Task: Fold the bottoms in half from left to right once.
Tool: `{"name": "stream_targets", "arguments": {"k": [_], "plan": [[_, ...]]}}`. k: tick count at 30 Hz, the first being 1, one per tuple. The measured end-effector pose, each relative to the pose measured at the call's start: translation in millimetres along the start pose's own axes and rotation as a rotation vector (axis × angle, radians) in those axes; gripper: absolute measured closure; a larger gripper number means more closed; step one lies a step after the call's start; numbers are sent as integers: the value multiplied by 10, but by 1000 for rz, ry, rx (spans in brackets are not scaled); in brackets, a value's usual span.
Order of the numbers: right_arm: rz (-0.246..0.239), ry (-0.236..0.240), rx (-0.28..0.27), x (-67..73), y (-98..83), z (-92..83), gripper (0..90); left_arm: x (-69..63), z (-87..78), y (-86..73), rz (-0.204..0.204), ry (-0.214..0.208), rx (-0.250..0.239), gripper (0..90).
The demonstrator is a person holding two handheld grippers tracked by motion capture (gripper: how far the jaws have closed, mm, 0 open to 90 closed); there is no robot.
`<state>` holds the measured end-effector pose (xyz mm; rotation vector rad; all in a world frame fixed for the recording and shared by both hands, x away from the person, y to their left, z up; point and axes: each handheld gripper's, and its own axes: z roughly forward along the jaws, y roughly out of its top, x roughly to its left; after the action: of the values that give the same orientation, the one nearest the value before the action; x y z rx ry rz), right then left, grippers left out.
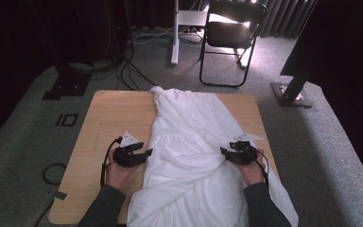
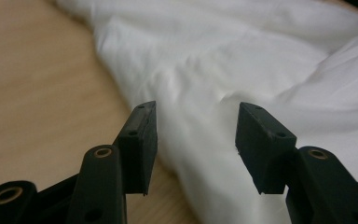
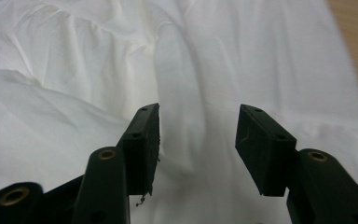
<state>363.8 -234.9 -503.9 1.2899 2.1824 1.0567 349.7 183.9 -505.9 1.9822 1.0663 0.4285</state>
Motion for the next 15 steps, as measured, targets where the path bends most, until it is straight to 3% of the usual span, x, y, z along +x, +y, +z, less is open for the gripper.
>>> {"name": "stream_targets", "arguments": {"k": [3,5,8,9,11,13,15], "plan": [[10,9,14,18,25,101,475,30,75,-90,-21,6,29,455],[32,10,56,18,28,271,454,25,173,-180,-43,-13,59,435],[56,42,99,12,-8,377,456,-7,227,-261,-52,-34,77,405],[60,53,124,15,-22,407,500,-18,247,-288,-51,-37,89,400],[39,81,159,26,-48,442,713,-39,286,-335,-51,-48,118,397],[6,70,158,67,-49,412,844,-65,311,-360,-50,-84,114,445],[-34,49,132,118,-18,338,870,-73,334,-351,-51,-151,132,620]]}}
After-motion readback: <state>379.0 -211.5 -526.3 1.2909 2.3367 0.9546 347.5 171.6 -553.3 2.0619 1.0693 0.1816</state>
